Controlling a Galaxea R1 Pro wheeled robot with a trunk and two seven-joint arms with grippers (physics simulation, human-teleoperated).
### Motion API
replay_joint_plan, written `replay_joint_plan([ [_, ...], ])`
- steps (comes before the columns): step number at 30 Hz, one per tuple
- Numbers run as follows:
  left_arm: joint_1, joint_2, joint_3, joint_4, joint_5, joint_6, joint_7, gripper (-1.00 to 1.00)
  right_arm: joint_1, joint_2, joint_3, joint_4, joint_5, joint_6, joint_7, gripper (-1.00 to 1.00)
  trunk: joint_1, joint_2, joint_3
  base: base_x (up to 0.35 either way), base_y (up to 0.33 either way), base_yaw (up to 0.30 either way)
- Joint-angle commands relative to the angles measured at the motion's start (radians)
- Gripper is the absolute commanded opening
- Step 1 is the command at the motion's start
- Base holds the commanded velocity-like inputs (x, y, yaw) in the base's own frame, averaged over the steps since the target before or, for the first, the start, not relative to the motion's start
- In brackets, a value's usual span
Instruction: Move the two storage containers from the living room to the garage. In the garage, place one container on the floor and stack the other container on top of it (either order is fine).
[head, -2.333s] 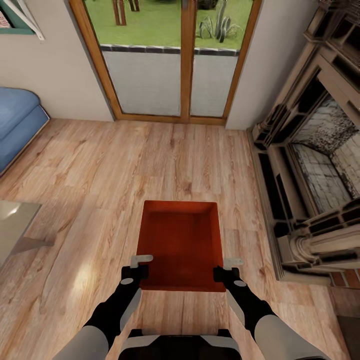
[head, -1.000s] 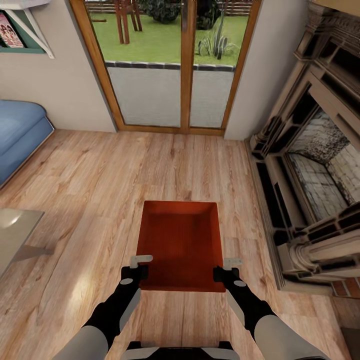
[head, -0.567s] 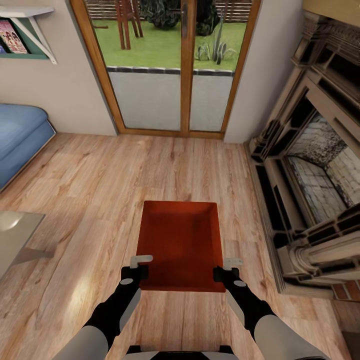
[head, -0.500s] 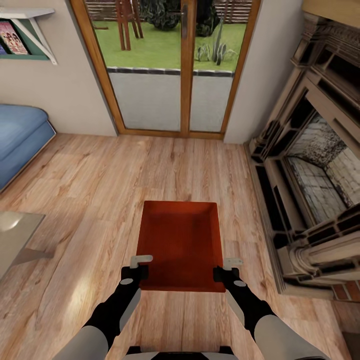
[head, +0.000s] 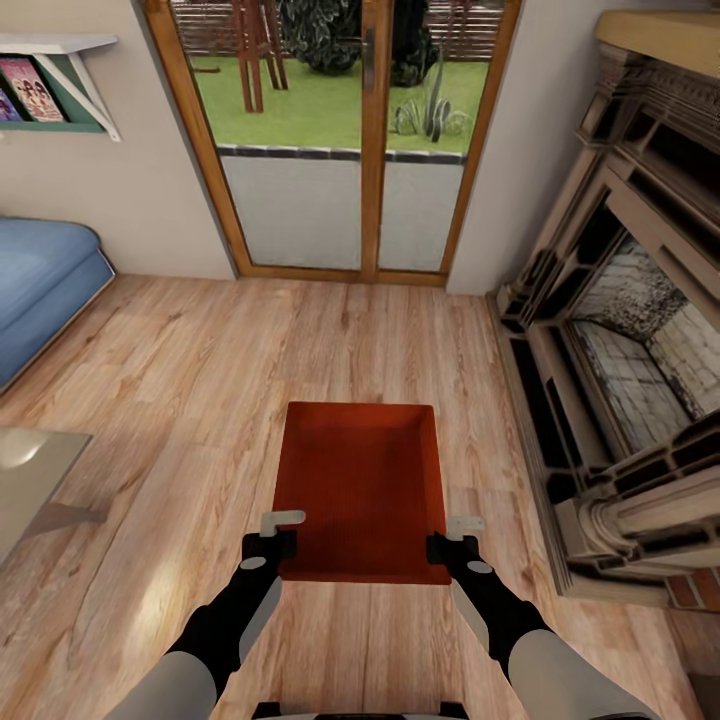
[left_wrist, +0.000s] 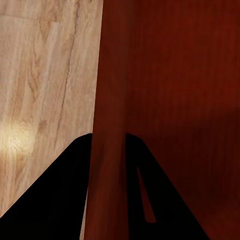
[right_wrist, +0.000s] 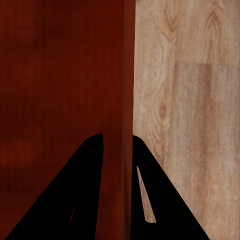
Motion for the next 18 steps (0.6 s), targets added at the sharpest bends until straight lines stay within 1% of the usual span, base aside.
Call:
replay_joint_plan([
  [1,0.0,0.001,-0.006,0.008,0.008,0.007,0.019,-1.0,-0.001,0.0,-0.003,-0.004,0.009,0.0,-0.031,-1.0,0.001,-0.002,0.0,0.0,0.0,0.0],
  [18,0.0,0.001,-0.006,0.01,0.008,0.007,0.019,-1.0,-0.001,0.0,-0.003,-0.004,0.011,0.0,-0.031,-1.0,0.001,-0.002,0.026,0.0,0.0,0.0],
])
